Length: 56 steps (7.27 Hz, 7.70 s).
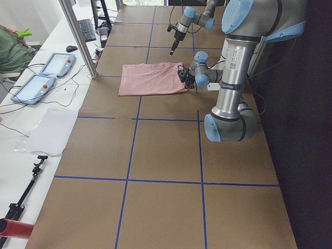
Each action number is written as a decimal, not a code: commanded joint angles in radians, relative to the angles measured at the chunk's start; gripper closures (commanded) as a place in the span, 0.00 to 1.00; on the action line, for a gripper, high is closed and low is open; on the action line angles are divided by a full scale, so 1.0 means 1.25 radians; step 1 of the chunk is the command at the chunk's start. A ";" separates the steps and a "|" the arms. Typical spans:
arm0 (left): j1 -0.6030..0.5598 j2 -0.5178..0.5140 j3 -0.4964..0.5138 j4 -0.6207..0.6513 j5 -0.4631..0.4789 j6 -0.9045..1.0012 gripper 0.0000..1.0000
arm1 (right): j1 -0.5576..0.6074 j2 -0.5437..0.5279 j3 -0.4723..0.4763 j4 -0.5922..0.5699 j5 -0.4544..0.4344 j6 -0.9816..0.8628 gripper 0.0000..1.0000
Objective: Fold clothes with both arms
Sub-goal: 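Lower both grippers onto the near shirt corners, then grasp both near corners of the shirt with left and right grippers, then lift the near edge with both grippers and fold it away from the robot, then lower the folded edge onto the far half with both grippers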
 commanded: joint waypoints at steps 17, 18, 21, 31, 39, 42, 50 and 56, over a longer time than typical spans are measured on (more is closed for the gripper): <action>0.003 -0.004 -0.017 -0.004 0.002 0.003 1.00 | -0.117 0.142 -0.175 -0.246 -0.065 0.237 1.00; 0.003 -0.004 -0.017 -0.004 0.003 0.003 1.00 | -0.116 0.142 -0.175 -0.246 -0.070 0.237 1.00; 0.003 -0.004 -0.017 -0.004 0.002 0.003 1.00 | -0.116 0.146 -0.173 -0.246 -0.071 0.237 1.00; -0.002 0.009 -0.088 0.001 -0.004 0.037 1.00 | -0.108 0.146 -0.092 -0.301 -0.064 0.227 1.00; -0.085 -0.075 -0.268 0.334 -0.111 0.167 1.00 | -0.094 0.182 0.115 -0.541 -0.069 0.144 1.00; -0.192 -0.113 -0.130 0.289 -0.112 0.275 1.00 | -0.002 0.266 -0.127 -0.356 -0.064 0.085 1.00; -0.306 -0.191 0.261 0.001 -0.116 0.407 1.00 | 0.072 0.341 -0.390 -0.196 -0.063 0.006 1.00; -0.375 -0.118 0.149 0.003 -0.237 0.624 0.00 | 0.069 0.371 -0.372 -0.200 -0.002 -0.164 0.00</action>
